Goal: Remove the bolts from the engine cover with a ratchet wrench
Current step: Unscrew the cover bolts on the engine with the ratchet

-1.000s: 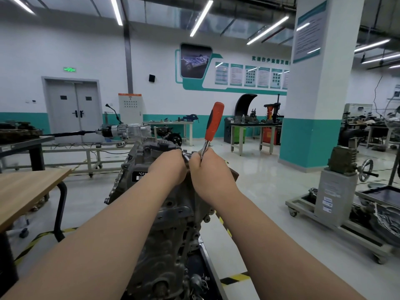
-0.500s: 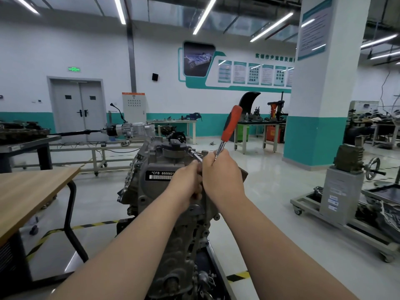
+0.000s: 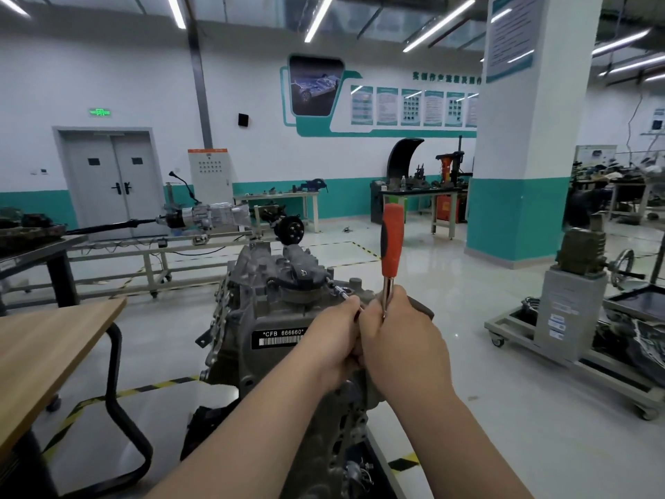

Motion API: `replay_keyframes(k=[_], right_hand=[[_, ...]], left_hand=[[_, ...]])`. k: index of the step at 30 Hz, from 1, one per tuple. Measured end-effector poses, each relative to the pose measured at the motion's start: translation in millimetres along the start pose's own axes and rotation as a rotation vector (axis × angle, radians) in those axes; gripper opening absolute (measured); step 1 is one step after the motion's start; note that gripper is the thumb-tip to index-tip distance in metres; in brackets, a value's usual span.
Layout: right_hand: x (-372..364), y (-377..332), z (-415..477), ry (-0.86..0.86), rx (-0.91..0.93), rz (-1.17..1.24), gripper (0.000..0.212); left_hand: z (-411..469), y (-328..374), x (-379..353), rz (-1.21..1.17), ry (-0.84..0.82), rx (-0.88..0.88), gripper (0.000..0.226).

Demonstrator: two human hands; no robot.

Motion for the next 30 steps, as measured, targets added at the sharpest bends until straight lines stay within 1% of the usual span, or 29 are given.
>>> replay_keyframes(k=[2,4,5,7,9,12,13,15,17,18,20,21,22,23,24,25,26,28,29,30], right_hand=[[-5,6,-2,-0.012,-0.133,0.242,0.025],[-16,13,-7,-0.078,-0.298,0.479,0.013],[-24,16,-13,-0.128,-0.357,0.546,0.009],[-39,16,-29,-0.224,-0.472,0.678,0.004],[-50,14,-43,-0.262,-0.635,0.892,0.008],[-60,9,-52,-0.284,-0.887,1.196,0.031],[-62,6,-54,-0.305,-0.976,1.288,0.032],[-64,2,-55,-0.358,-1.159,1.508,0.023],[-63,-3,-53,-0.381,-1.288,1.717,0.010],[-60,-5,-51,-0.383,-1.323,1.805,0.007],[-58,-4,-49,-0.373,-1.367,1.891,0.018],[-58,-3,-49,-0.374,-1.360,1.852,0.019],[-58,1,-50,-0.375,-1.317,1.749,0.016],[-57,7,-51,-0.357,-1.232,1.592,0.015],[-54,14,-49,-0.318,-1.107,1.387,0.020],[-46,21,-45,-0.253,-0.940,1.163,0.023],[-33,23,-40,-0.187,-0.741,0.919,0.021],[-11,14,-32,-0.087,-0.367,0.460,0.007],[-5,7,-31,-0.070,-0.209,0.245,0.015],[-3,0,-32,-0.076,-0.091,0.082,0.020]], left_hand=[[1,4,3,0.006,-0.028,-0.050,0.027],[3,4,7,0.035,-0.052,-0.081,0.037],[3,2,10,0.045,-0.061,-0.084,0.043],[3,-4,16,0.050,-0.074,-0.085,0.044],[4,-8,23,0.061,-0.046,-0.088,0.042],[7,-8,24,0.092,-0.044,-0.085,0.051],[7,-7,23,0.083,-0.054,-0.082,0.050],[9,-5,21,0.025,-0.076,-0.070,0.044],[11,-3,17,-0.039,-0.104,-0.081,0.043],[12,-2,15,-0.068,-0.116,-0.089,0.045],[13,-2,10,-0.111,-0.130,-0.091,0.049],[13,-3,9,-0.129,-0.133,-0.082,0.050],[13,-5,9,-0.147,-0.126,-0.065,0.052],[12,-6,9,-0.162,-0.116,-0.049,0.053],[12,-8,10,-0.170,-0.105,-0.036,0.052],[11,-9,10,-0.176,-0.097,-0.023,0.048],[8,-10,10,-0.183,-0.089,-0.011,0.042],[6,-8,13,-0.194,-0.039,-0.001,0.034],[6,-8,14,-0.183,-0.010,0.002,0.034],[5,-8,15,-0.171,0.009,0.005,0.035]])
Point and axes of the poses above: each hand's wrist, its own z-axis towards the middle knuckle, its own x-axis out of the back of the hand, y = z × x, the point moved 9 cm from there along z, towards the middle knuckle, and after that the axes turned 12 degrees about y, right-handed, at the moved point
